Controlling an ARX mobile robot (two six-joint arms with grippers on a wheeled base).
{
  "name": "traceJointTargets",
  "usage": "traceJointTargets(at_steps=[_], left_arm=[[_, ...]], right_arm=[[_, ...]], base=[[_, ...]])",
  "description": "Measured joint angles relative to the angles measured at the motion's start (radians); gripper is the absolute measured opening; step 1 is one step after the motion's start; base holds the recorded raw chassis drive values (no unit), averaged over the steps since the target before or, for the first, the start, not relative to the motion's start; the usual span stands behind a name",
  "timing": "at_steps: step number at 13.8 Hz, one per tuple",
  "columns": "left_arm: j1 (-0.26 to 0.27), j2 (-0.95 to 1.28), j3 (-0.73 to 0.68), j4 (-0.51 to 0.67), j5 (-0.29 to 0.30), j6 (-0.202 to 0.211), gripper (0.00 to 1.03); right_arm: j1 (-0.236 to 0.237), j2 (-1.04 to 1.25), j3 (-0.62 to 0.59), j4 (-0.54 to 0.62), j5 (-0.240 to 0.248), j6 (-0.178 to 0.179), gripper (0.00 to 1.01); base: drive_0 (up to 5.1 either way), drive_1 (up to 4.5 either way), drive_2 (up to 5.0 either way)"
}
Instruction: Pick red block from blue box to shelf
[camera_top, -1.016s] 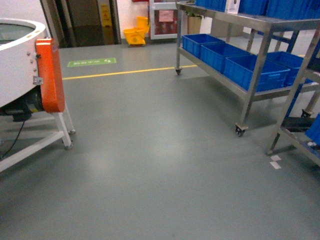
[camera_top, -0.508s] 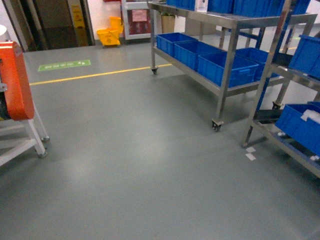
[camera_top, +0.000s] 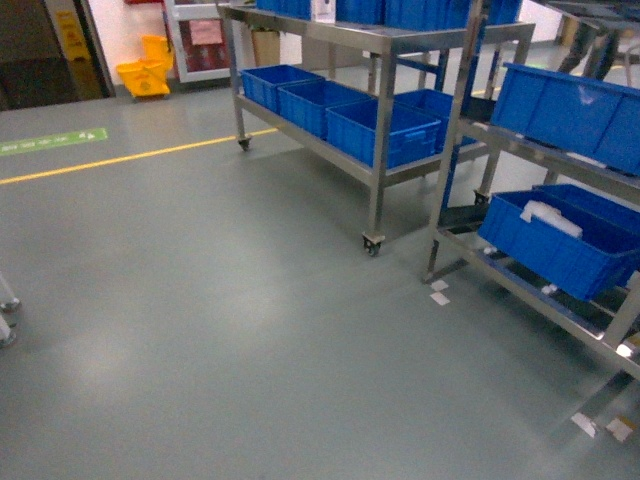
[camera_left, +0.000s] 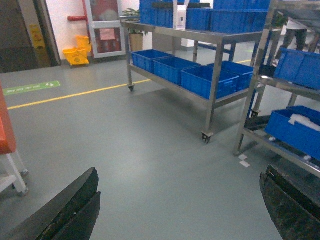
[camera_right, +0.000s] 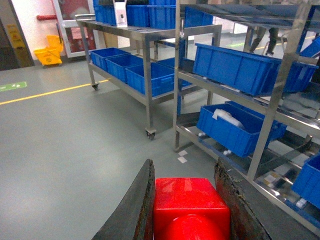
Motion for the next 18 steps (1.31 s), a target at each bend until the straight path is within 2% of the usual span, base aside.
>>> traceJointTargets(at_steps=[18], left_arm=[[0.0, 0.0, 0.0, 0.0, 0.0, 0.0, 0.98]], right_arm=[[0.0, 0.0, 0.0, 0.0, 0.0, 0.0, 0.29]], base=[[-1.4, -1.37, -1.4]])
